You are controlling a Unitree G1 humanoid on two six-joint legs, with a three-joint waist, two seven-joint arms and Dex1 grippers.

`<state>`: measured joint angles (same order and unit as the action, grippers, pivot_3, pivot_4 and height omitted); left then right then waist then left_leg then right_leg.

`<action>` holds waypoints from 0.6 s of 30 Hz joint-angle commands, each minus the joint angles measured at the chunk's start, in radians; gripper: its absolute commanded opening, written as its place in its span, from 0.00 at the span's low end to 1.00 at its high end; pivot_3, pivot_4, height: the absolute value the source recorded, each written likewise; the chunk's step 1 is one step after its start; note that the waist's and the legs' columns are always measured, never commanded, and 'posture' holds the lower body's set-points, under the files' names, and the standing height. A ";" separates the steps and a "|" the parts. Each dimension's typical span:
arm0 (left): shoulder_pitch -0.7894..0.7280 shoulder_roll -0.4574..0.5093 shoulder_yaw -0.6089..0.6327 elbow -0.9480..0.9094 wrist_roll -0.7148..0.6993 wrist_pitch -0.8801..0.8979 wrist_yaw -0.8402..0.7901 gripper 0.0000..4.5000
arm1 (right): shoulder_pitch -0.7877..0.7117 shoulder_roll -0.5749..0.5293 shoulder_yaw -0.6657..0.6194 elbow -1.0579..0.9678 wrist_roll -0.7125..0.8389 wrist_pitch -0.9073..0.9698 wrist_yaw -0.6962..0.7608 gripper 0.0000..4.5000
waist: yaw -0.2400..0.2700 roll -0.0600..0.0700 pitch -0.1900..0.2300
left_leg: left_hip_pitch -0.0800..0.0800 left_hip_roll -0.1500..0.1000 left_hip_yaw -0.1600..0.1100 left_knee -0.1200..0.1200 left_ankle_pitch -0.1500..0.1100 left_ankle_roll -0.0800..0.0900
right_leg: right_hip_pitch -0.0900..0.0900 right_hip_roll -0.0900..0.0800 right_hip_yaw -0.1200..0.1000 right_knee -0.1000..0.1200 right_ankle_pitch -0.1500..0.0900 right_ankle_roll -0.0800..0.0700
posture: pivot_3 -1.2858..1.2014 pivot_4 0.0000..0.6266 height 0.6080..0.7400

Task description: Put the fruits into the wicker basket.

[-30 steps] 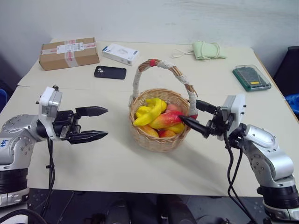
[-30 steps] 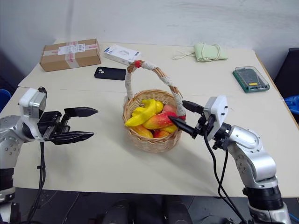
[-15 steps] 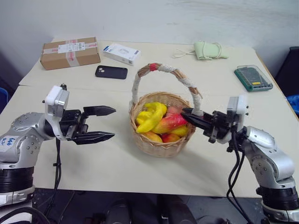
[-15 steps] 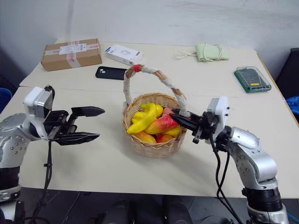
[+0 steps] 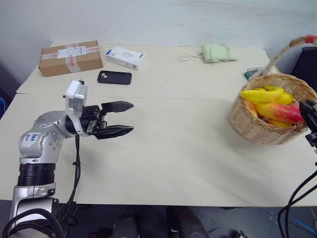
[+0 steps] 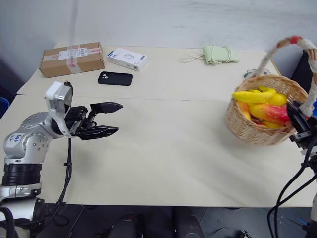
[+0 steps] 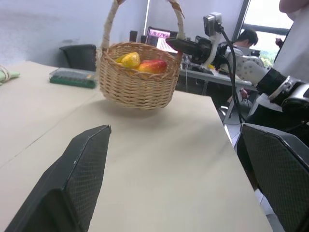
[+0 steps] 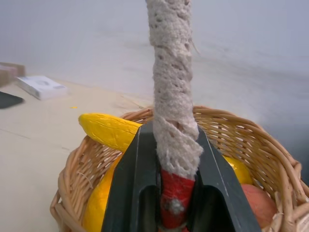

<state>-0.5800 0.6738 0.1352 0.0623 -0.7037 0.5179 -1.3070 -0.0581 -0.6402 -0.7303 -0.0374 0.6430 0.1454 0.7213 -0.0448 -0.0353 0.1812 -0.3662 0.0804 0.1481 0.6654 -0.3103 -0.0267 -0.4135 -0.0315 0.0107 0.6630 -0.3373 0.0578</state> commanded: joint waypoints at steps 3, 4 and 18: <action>-0.036 -0.009 -0.020 0.026 0.044 -0.072 -0.026 1.00 | -0.074 -0.051 -0.015 0.162 -0.017 -0.041 0.005 0.04 | -0.008 0.008 0.003 | 0.000 0.000 0.000 0.000 0.000 0.000 | 0.000 0.001 0.001 0.000 0.000 0.000 | 0.52 0.24 1.00; -0.038 -0.008 -0.025 0.029 0.050 -0.085 -0.036 1.00 | -0.086 -0.053 -0.009 0.183 -0.016 -0.043 0.015 0.04 | -0.011 0.008 0.003 | 0.000 0.000 0.000 0.000 0.000 -0.001 | 0.000 0.001 0.002 0.000 0.000 0.000 | 0.52 0.24 1.00; 0.126 0.033 -0.012 -0.036 0.134 -0.177 0.011 1.00 | 0.181 -0.147 -0.180 -0.004 0.059 0.030 0.151 1.00 | -0.007 0.012 0.002 | 0.000 0.003 0.000 -0.002 0.000 -0.001 | 0.000 0.000 0.002 -0.001 0.000 0.000 | 0.52 0.24 1.00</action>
<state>-0.4607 0.6866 0.1049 0.0727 -0.5791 0.3572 -1.3039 0.1001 -0.7581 -0.8472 -0.0044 0.6861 0.1816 0.8391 -0.0515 -0.0233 0.1834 -0.3658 0.0832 0.1478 0.6637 -0.3101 -0.0277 -0.4131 -0.0310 0.0126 0.6619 -0.3372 0.0582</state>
